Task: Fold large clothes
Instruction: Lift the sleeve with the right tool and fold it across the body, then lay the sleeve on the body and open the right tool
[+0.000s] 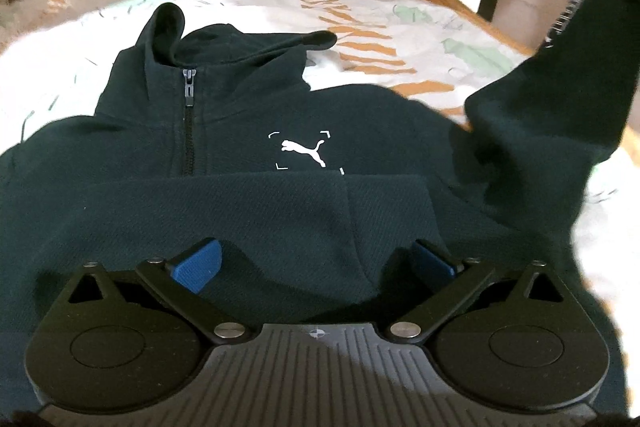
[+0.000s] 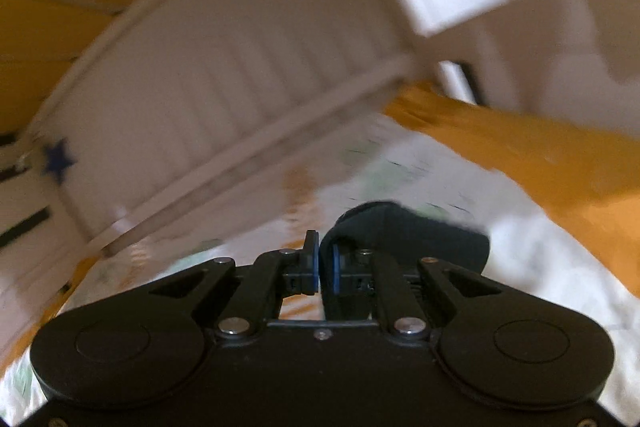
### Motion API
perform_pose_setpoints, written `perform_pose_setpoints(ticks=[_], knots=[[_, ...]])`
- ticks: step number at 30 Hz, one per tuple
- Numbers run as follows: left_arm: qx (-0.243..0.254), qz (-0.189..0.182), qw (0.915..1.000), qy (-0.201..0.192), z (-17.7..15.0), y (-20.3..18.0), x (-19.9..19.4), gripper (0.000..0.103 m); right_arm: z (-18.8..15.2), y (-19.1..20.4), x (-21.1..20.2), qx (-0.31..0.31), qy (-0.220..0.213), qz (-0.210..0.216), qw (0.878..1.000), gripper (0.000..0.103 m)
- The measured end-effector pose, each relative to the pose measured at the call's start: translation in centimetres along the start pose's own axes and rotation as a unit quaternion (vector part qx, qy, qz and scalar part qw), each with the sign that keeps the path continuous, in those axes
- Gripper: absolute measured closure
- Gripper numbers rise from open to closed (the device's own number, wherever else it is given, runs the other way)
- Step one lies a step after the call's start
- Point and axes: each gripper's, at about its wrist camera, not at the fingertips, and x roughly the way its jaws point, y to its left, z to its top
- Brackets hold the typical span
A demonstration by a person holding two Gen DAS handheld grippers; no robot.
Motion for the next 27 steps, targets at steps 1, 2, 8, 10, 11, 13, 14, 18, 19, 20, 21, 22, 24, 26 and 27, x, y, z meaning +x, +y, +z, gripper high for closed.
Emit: perform_pose_setpoints(ticks=[1, 2, 8, 10, 11, 13, 14, 18, 19, 20, 21, 22, 24, 26, 27], knots=[[-0.009, -0.011, 0.9999, 0.001, 0.1, 0.6, -0.5, 0.002, 0.0, 1.6, -0.1, -0.018, 0.0, 0.012, 1.0, 0.088], [-0.018, -0.016, 0.9997, 0.0, 0.2, 1.1, -1.0, 0.002, -0.1, 3.4, -0.3, -0.039, 0.002, 0.023, 0.999, 0.088], [-0.096, -0.017, 0.9948, -0.029, -0.1, 7.1, -5.4, 0.002, -3.1, 13.7, 0.5, -0.139, 0.048, 0.094, 0.985, 0.088], [-0.118, -0.011, 0.9923, -0.035, -0.2, 9.4, -6.7, 0.002, -5.5, 16.9, 1.3, -0.172, 0.071, 0.112, 0.976, 0.088], [-0.127, -0.007, 0.9911, -0.039, -0.3, 10.5, -7.4, 0.002, -7.0, 18.3, 1.8, -0.185, 0.085, 0.119, 0.972, 0.088], [-0.143, 0.003, 0.9886, -0.047, -0.6, 12.6, -8.7, 0.002, -9.6, 20.4, 2.9, -0.194, 0.116, 0.134, 0.965, 0.088], [-0.149, 0.008, 0.9875, -0.05, -0.7, 13.6, -9.2, 0.002, -11.0, 21.5, 3.7, -0.199, 0.133, 0.142, 0.96, 0.088], [-0.175, 0.023, 0.9826, -0.057, -1.6, 16.7, -11.0, 0.002, -17.3, 25.7, 5.6, -0.247, 0.188, 0.155, 0.938, 0.087], [-0.181, 0.026, 0.9815, -0.058, -1.8, 17.4, -11.3, 0.002, -18.8, 26.3, 5.9, -0.259, 0.201, 0.158, 0.931, 0.087], [-0.185, 0.028, 0.9807, -0.057, -2.0, 17.9, -11.5, 0.002, -20.4, 27.1, 6.1, -0.273, 0.213, 0.159, 0.925, 0.087], [-0.189, 0.03, 0.9799, -0.055, -2.3, 18.4, -11.7, 0.001, -21.9, 27.8, 6.0, -0.288, 0.221, 0.157, 0.918, 0.086], [-0.192, 0.03, 0.9795, -0.053, -2.5, 18.8, -11.9, 0.001, -23.0, 28.1, 6.0, -0.301, 0.228, 0.154, 0.913, 0.085], [-0.199, 0.03, 0.9784, -0.049, -2.9, 19.5, -12.1, 0.001, -25.2, 28.7, 5.9, -0.324, 0.247, 0.149, 0.901, 0.069], [-0.204, 0.028, 0.9774, -0.049, -3.0, 19.7, -12.2, 0.001, -26.8, 28.8, 5.0, -0.334, 0.264, 0.161, 0.891, 0.038], [-0.206, 0.026, 0.9771, -0.049, -3.1, 19.8, -12.3, 0.001, -27.3, 28.8, 4.7, -0.34, 0.272, 0.173, 0.883, 0.022]])
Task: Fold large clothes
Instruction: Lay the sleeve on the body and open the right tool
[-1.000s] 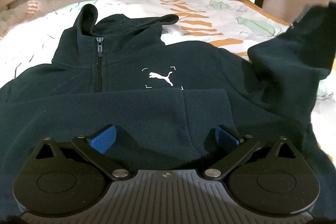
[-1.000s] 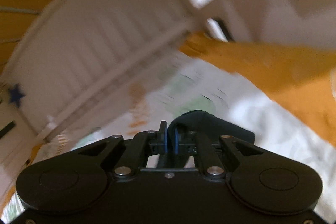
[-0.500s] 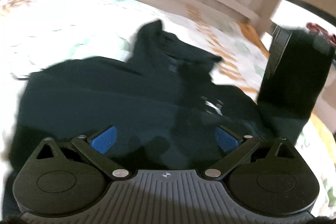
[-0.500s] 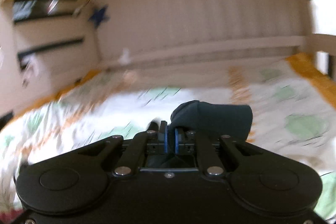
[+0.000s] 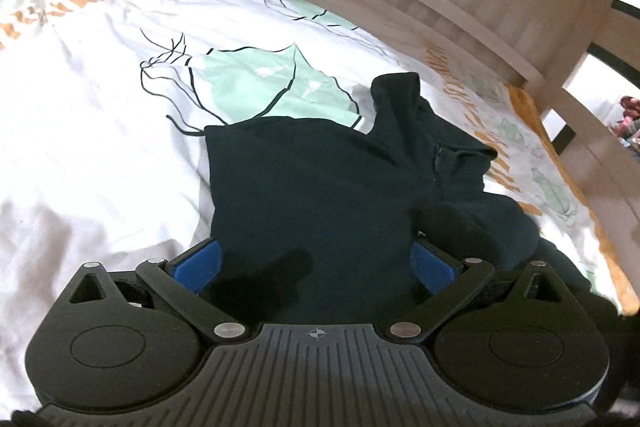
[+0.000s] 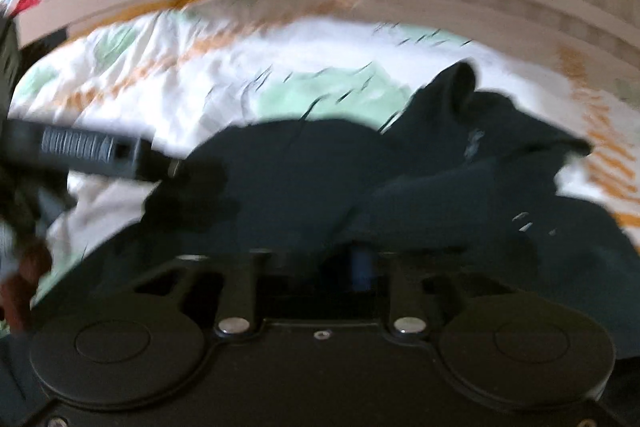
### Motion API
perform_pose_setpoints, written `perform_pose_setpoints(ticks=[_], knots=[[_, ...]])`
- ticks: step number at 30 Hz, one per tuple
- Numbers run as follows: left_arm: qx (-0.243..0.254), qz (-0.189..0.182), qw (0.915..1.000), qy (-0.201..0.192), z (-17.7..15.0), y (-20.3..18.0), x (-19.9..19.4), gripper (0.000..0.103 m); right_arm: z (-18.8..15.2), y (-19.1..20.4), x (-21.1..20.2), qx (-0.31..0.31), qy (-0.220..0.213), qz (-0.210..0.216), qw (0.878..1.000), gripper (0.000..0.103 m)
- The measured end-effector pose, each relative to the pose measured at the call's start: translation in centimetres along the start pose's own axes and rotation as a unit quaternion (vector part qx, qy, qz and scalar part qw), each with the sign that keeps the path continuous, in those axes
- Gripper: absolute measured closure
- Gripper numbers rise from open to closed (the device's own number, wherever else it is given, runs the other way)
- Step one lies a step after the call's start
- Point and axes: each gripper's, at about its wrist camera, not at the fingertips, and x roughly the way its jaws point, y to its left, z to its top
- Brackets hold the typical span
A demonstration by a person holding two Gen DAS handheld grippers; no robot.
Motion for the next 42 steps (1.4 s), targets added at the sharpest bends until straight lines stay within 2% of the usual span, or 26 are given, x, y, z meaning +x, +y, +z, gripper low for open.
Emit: perform_pose_setpoints(ticks=[5, 10, 14, 19, 23, 26, 29, 34, 35, 36, 39, 40, 42], knots=[[0.005, -0.021, 0.9998, -0.003, 0.0, -0.6, -0.6, 0.001, -1.6, 1.5, -1.9, -0.047, 0.012, 0.013, 0.999, 0.013], [0.04, -0.048, 0.998, -0.006, -0.4, -3.6, -0.9, 0.001, -3.0, 0.2, -4.6, -0.023, 0.011, 0.02, 0.999, 0.01], [0.114, -0.062, 0.9915, -0.009, -1.2, -7.9, -0.9, 0.001, -4.3, -1.8, -6.4, 0.034, 0.012, 0.043, 0.998, 0.01], [0.192, -0.062, 0.9794, -0.006, -3.0, -12.0, 0.4, 0.001, -5.8, -4.3, -9.0, 0.068, 0.013, 0.004, 0.998, 0.01], [0.214, -0.038, 0.9761, 0.004, -4.0, -13.4, 2.7, 0.001, -6.3, -7.0, -11.0, 0.104, -0.01, -0.035, 0.994, 0.009], [0.226, -0.012, 0.9741, 0.003, -4.2, -13.7, 4.4, 0.002, -6.5, -9.7, -11.5, 0.153, -0.013, -0.045, 0.987, 0.008], [0.221, 0.008, 0.9752, -0.007, -3.7, -13.2, 5.5, 0.002, -7.4, -11.5, -11.6, 0.184, -0.011, -0.053, 0.981, 0.006], [0.184, 0.011, 0.9828, -0.014, -2.5, -11.6, 5.8, 0.001, -8.5, -13.5, -10.0, 0.223, -0.014, -0.049, 0.973, 0.006], [0.181, 0.017, 0.9832, -0.017, -2.3, -11.3, 5.8, 0.001, -8.5, -13.7, -9.9, 0.22, -0.019, -0.064, 0.973, 0.006], [0.179, 0.024, 0.9835, -0.018, -2.1, -10.9, 5.8, 0.001, -8.7, -13.8, -10.0, 0.216, -0.024, -0.097, 0.971, 0.006], [0.16, 0.041, 0.986, -0.022, -1.6, -9.4, 5.7, 0.001, -9.5, -15.0, -10.1, 0.225, -0.014, -0.195, 0.955, 0.007], [0.151, 0.047, 0.9873, -0.021, -1.4, -8.9, 5.8, 0.001, -9.9, -15.7, -10.2, 0.244, -0.005, -0.21, 0.947, 0.007], [0.129, 0.056, 0.99, -0.016, -1.1, -7.7, 5.9, 0.001, -10.9, -17.1, -10.8, 0.297, 0.0, -0.206, 0.932, 0.007]])
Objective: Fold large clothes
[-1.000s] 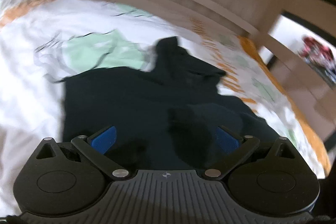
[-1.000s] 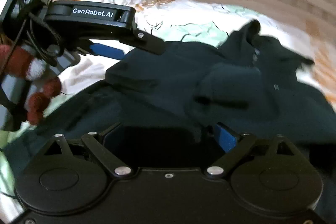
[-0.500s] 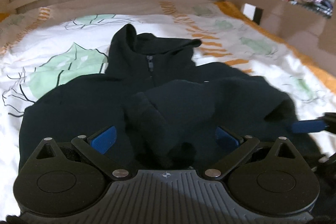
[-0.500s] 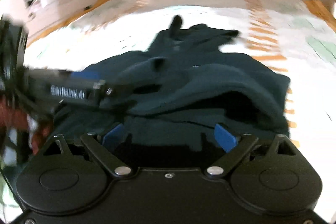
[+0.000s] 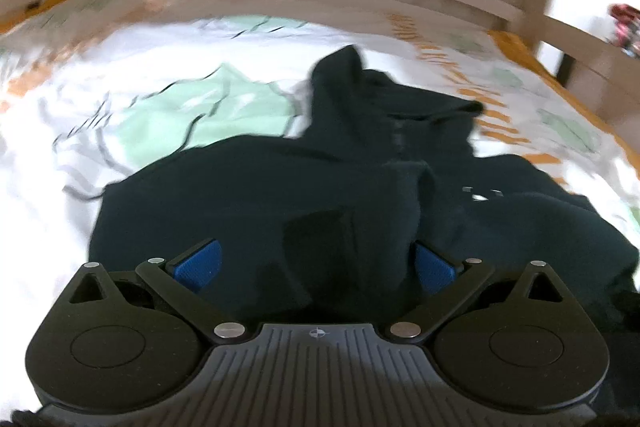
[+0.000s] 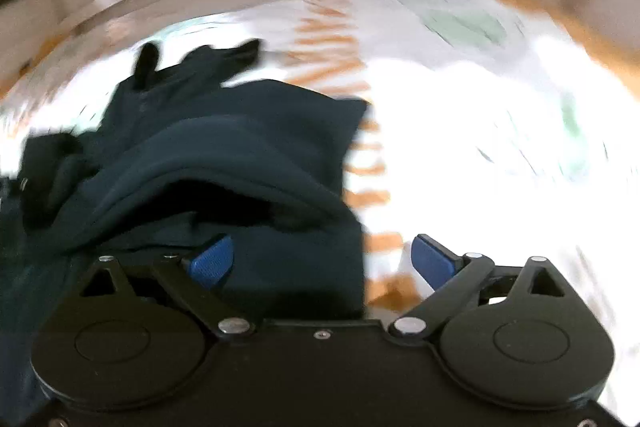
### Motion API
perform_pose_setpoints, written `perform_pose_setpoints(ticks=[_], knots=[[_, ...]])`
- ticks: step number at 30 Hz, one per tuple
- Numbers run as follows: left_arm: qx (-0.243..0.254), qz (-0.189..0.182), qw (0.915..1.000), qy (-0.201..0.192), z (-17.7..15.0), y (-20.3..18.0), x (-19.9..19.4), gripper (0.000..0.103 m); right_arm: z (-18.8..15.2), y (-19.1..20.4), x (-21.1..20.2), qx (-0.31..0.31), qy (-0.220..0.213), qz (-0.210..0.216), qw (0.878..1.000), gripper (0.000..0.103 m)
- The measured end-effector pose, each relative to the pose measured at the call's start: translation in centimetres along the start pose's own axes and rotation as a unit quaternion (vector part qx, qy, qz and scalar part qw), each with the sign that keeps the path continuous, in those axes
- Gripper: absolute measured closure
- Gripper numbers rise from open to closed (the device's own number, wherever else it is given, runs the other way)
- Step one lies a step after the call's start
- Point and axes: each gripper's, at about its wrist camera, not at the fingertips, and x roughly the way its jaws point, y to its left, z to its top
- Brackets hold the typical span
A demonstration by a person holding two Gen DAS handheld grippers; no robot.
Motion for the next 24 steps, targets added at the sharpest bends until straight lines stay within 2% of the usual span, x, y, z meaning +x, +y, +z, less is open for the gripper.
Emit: perform_pose_setpoints(ticks=[3, 7, 15, 20, 24], knots=[[-0.031, -0.002, 0.9995, 0.009, -0.2, 1.7, 0.3, 0.001, 0.4, -1.4, -0.5, 0.046, -0.005, 0.014, 0.999, 0.007], [-0.064, -0.014, 0.9977, 0.013, -0.3, 3.1, 0.3, 0.001, 1.1, -1.1, -1.4, 0.034, -0.044, 0.011, 0.998, 0.007], [-0.118, -0.023, 0.9927, 0.012, -0.1, 5.3, 0.1, 0.002, 0.9, -1.1, -0.7, 0.032, -0.031, 0.012, 0.999, 0.006], [-0.164, -0.074, 0.9837, 0.004, -0.6, 5.6, -1.1, 0.002, 0.9, -1.2, -0.7, 0.026, -0.033, 0.001, 0.999, 0.006], [-0.162, -0.111, 0.9804, -0.014, -1.1, 4.8, -2.1, 0.001, 0.9, -1.3, -0.6, 0.031, -0.03, 0.004, 0.999, 0.006]])
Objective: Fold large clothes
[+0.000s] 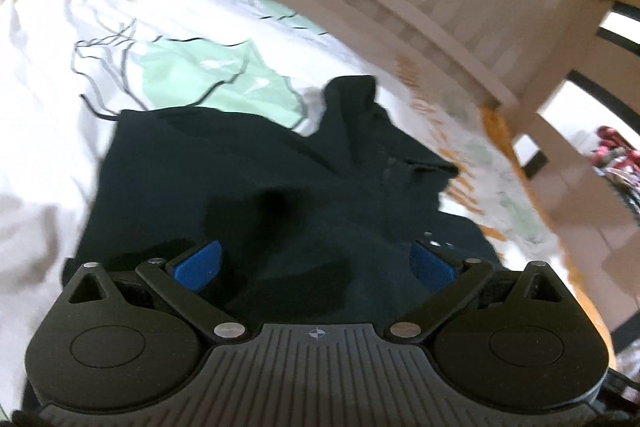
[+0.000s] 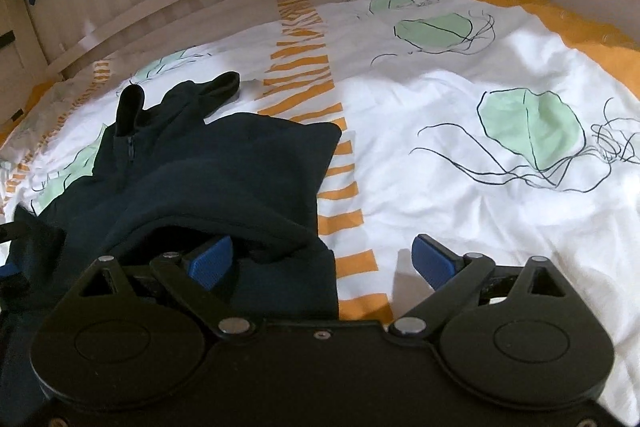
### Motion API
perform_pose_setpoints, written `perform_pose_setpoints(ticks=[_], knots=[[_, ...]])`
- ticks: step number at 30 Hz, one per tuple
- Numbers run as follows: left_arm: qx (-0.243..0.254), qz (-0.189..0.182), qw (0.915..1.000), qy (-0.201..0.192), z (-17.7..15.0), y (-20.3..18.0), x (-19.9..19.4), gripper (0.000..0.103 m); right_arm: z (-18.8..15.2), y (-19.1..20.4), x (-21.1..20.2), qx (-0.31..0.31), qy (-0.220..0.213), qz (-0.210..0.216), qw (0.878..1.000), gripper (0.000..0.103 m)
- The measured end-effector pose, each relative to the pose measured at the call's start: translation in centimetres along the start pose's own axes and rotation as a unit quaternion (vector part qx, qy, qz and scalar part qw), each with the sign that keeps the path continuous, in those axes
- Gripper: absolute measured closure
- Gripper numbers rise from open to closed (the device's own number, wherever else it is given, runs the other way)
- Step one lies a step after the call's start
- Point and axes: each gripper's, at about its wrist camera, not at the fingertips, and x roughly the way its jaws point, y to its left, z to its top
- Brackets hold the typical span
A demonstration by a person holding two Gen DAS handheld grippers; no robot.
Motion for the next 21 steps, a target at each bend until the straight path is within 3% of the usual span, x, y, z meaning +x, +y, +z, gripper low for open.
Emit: perform_pose_setpoints(ticks=[3, 10, 15, 17, 21], knots=[[0.019, -0.001, 0.9997, 0.017, -0.3, -0.9, 0.6, 0.001, -0.1, 0.1, 0.0, 0.001, 0.002, 0.005, 1.0, 0.006], [0.032, 0.071, 0.9959, 0.047, -1.0, -1.0, 2.5, 0.002, 0.2, -0.2, -0.4, 0.006, -0.009, 0.004, 1.0, 0.006], [0.121, 0.123, 0.983, 0.061, -1.2, -1.8, 3.2, 0.02, 1.1, -0.8, -0.1, 0.027, -0.027, 0.0, 0.999, 0.006], [0.131, 0.121, 0.9818, 0.064, -1.0, -1.7, 3.1, 0.021, 1.6, -1.1, -0.1, 0.038, -0.041, 0.004, 0.998, 0.006], [0.107, 0.106, 0.9864, 0.066, -0.7, -0.9, 3.0, 0.021, 2.2, -1.5, -0.4, 0.054, -0.066, 0.014, 0.996, 0.006]])
